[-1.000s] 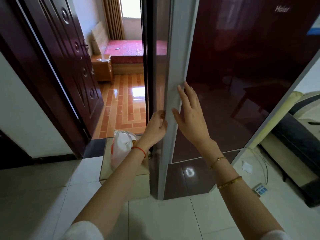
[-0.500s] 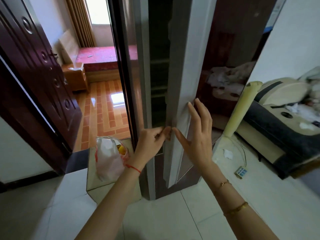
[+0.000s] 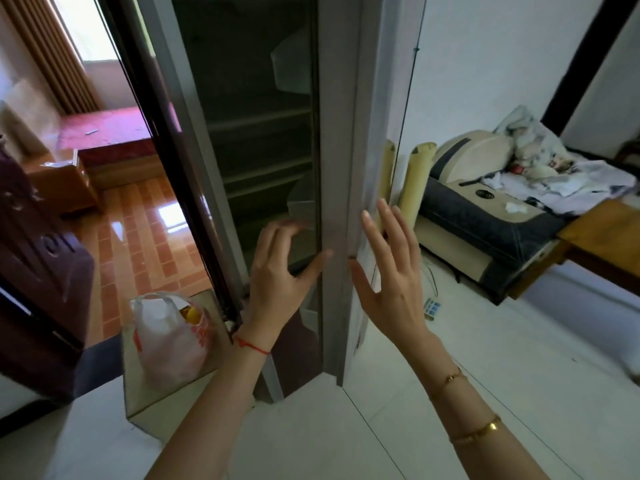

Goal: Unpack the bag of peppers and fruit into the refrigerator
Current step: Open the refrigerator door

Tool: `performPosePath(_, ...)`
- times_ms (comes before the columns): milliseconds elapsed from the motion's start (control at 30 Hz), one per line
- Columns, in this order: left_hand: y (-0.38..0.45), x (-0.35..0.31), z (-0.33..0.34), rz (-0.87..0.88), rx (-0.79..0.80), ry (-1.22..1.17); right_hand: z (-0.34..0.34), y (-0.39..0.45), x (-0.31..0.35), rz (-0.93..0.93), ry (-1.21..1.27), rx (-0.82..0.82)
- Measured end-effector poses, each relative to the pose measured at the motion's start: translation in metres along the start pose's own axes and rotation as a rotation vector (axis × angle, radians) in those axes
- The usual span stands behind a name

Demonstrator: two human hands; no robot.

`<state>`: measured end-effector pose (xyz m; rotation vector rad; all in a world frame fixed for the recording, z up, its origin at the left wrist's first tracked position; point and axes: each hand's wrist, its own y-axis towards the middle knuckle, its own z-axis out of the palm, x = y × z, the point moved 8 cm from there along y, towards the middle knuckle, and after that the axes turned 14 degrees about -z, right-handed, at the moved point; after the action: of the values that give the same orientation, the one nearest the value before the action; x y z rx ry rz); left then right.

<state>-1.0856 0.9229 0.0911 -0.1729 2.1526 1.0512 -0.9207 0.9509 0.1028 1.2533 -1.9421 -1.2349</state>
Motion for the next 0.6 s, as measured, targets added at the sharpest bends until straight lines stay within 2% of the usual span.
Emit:
performPosePath(300, -0.029, -0.042, 0.035, -0.136, 0.109, 0.094, -0.073, -0.033, -0.037, 0.103, -0.001, 0.015)
performPosePath(600, -0.056, -0.089, 0.095, -0.153, 0.285, 0.087, -0.138, -0.063, -0.088, 0.193, -0.155, 0.057)
